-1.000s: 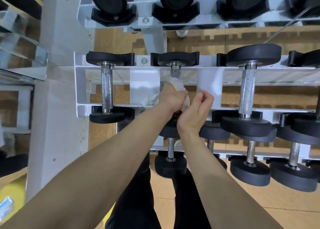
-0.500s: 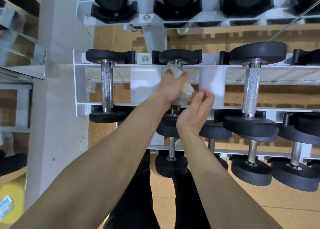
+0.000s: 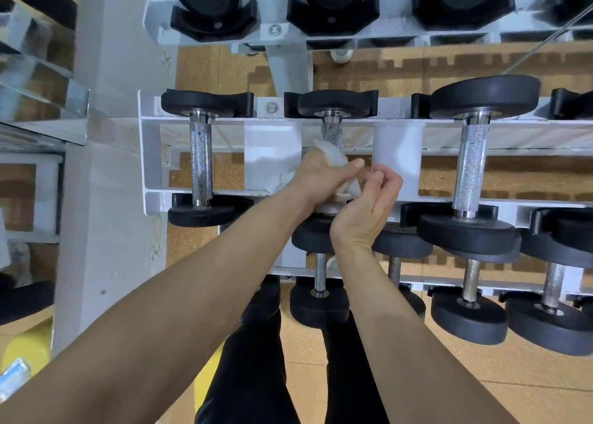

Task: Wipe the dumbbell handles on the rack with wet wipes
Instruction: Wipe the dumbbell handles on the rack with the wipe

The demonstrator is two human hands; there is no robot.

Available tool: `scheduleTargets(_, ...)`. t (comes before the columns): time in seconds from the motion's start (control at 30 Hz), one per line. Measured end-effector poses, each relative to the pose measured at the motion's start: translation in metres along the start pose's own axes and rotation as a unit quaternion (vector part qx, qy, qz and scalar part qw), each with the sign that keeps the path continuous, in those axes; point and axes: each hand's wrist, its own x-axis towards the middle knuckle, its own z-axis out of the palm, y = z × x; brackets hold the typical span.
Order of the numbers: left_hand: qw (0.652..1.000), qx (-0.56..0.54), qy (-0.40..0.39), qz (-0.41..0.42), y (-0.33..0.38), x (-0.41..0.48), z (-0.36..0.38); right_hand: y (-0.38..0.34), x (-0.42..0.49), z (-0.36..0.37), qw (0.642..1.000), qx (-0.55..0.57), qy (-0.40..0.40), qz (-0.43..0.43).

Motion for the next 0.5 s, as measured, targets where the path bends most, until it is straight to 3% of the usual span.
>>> scheduleTargets(0.17, 0.991, -0.117, -0.018, -0.064, 0.028, 0.016, -0.005, 0.000, 0.000, 0.000, 1.000, 0.005, -0.003, -0.005)
scheduleTargets(0.3, 0.982, -0.179, -0.046, -0.045, 0.039, 0.022, -0.009, 0.001, 0.000, 0.000, 1.000, 0.003, -0.008, -0.021)
scheduleTargets(0.43, 0.988, -0.140, 0.064, 0.003, 0.033, 0.009, 0.001, 0.002, 0.001, 0.000, 1.000, 0.006, -0.010, -0.018)
scheduleTargets(0.5, 0.997, -0.045, 0.063, 0.014, 0.024, -0.003, 0.005, 0.002, 0.001, -0.001, 1.000, 0.006, -0.012, -0.017)
